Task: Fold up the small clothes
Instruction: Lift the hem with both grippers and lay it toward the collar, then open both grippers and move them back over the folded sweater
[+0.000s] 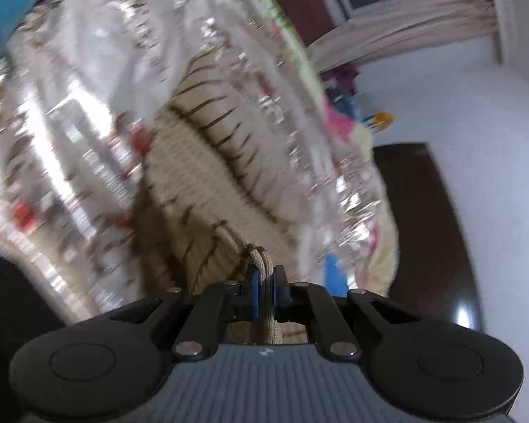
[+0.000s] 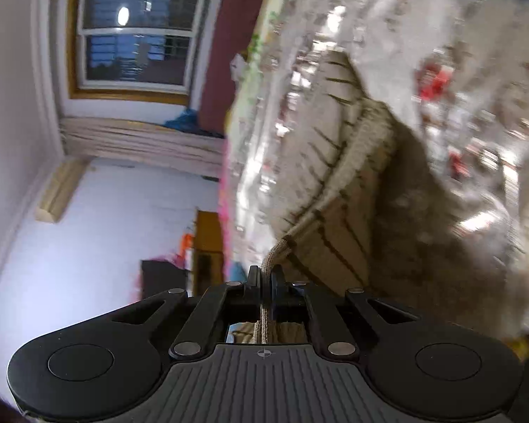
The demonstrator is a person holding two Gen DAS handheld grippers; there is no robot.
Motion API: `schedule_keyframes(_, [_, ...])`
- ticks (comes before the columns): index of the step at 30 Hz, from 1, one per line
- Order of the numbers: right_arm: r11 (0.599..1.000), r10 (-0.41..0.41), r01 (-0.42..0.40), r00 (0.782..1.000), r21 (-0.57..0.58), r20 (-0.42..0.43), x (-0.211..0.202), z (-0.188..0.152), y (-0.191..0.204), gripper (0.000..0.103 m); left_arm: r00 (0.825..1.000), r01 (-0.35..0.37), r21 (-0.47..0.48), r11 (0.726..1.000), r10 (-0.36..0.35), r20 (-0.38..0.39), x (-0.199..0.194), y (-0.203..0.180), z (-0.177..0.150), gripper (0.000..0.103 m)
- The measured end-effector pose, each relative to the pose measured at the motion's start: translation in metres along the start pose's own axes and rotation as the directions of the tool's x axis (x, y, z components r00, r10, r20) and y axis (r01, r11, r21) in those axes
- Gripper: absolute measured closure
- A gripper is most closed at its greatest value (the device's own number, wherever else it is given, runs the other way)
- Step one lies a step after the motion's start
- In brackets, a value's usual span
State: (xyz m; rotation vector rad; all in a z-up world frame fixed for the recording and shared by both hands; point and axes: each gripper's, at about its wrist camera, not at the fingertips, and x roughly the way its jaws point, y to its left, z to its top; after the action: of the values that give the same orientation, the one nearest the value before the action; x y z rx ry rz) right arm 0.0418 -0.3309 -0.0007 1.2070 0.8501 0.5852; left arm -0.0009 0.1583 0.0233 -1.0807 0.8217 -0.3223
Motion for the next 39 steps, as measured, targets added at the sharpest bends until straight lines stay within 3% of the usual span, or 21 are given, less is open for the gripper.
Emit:
schedule_keyframes(3, [0.999,0.029,-0.028,0.999,-0.017,0.036,0.015,0.022,0.012,0.096,0.998,0.04,0.007,0.999,-0.04,0.042,0.009,-0.007,0.026,0.09])
schedule_keyframes(10, [0.999,0.035,-0.031,0.991,-0.036,0.132,0.075,0.09,0.024,0.096,0.992,0.058,0.016,0.998,-0.059,0.112,0.05,-0.011,0.094,0.09])
schedule_keyframes(14, [0.999,-0.037,0.039,0.98,-0.005,0.195,0.115,0.134,0.009,0.096,0.989,0.029,-0.008,1.0,-0.028,0.147,0.083,0.001,0.129,0.09])
schedule_keyframes(18, [0.989,-0.146,0.141,0.961,0.039,0.233,0.149,0.166,-0.012,0.096,0.983,-0.06,-0.051,0.997,0.068,0.17,0.113,0.026,0.155,0.09])
schedule_keyframes(22, [0.978,-0.208,0.203,0.947,0.048,0.246,0.171,0.18,-0.026,0.096,0.979,-0.125,-0.038,0.991,0.13,0.156,0.137,0.036,0.165,0.09])
schedule_keyframes(25, [0.975,-0.22,0.208,0.95,0.075,0.222,0.177,0.185,-0.035,0.092,0.978,-0.143,-0.041,0.989,0.147,0.15,0.144,0.038,0.169,0.09])
schedule_keyframes(28, [0.978,-0.209,0.198,0.955,0.073,0.21,0.175,0.182,-0.035,0.089,0.976,-0.137,-0.057,0.989,0.144,0.16,0.139,0.04,0.169,0.088])
schedule_keyframes(33, [0.981,-0.191,0.192,0.957,0.017,0.218,0.172,0.18,-0.023,0.067,0.961,-0.184,-0.023,0.983,0.185,0.204,0.12,0.034,0.168,0.075])
schedule_keyframes(39, [0.965,-0.235,0.254,0.949,-0.067,0.212,0.172,0.172,-0.011,0.067,0.956,-0.197,-0.015,0.98,0.195,0.22,0.112,0.031,0.165,0.071])
